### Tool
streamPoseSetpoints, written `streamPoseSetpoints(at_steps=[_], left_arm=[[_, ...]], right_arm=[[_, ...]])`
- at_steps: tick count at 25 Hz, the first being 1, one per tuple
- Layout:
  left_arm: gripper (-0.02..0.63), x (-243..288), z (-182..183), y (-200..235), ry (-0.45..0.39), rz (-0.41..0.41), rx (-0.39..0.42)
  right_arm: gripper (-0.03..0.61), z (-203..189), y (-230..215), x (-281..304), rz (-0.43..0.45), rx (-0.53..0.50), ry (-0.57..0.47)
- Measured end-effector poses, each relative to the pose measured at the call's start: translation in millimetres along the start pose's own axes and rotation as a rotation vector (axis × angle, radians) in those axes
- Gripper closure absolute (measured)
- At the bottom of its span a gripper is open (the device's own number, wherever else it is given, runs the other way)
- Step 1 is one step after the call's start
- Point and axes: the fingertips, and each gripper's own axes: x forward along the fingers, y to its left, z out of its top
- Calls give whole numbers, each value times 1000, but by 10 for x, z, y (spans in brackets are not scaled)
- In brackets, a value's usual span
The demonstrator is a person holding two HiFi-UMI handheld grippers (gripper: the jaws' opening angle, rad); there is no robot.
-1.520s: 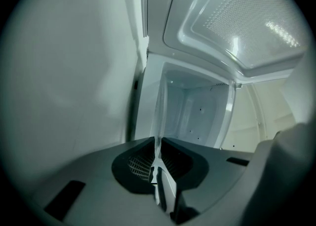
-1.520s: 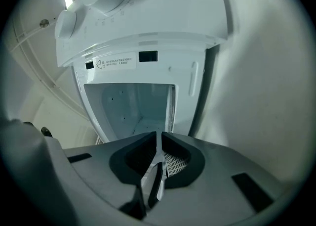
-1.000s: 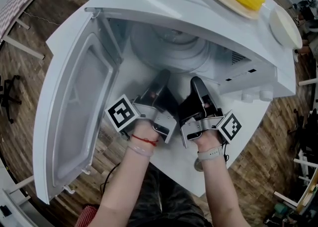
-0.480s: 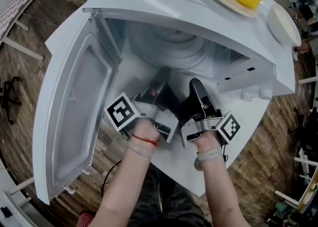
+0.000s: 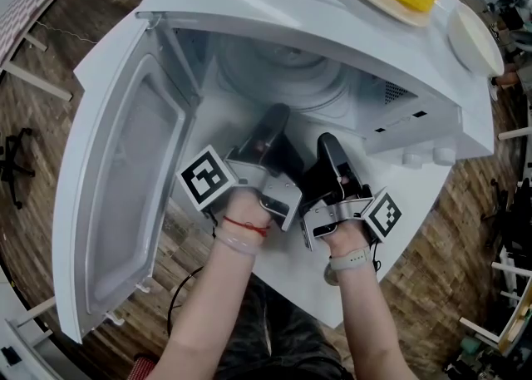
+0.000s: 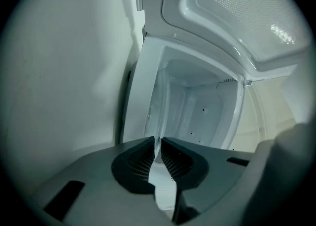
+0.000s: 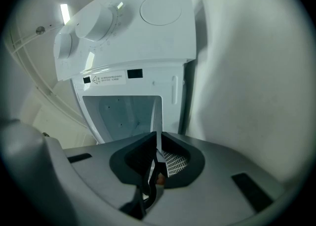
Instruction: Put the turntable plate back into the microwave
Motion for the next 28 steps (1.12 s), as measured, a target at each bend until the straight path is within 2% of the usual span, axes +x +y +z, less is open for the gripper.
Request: streamPoseSetpoints(at_steps=[5, 10, 16, 21, 28], left_arm=[[569, 4, 2, 32, 12, 31, 36], [569, -14, 31, 106, 35, 88, 75], [569, -19, 43, 156, 72, 117, 114], [569, -19, 54, 131, 109, 113, 138], [569, -83, 145, 114, 91, 103, 134]], right_arm=[[531, -21, 14, 18, 0, -29, 13], [529, -74, 143, 129, 33, -116, 58], [529, -148, 132, 274, 1, -194, 120], [529, -231, 125, 372, -13, -213, 164], [529, -260, 70, 459, -31, -168, 170]])
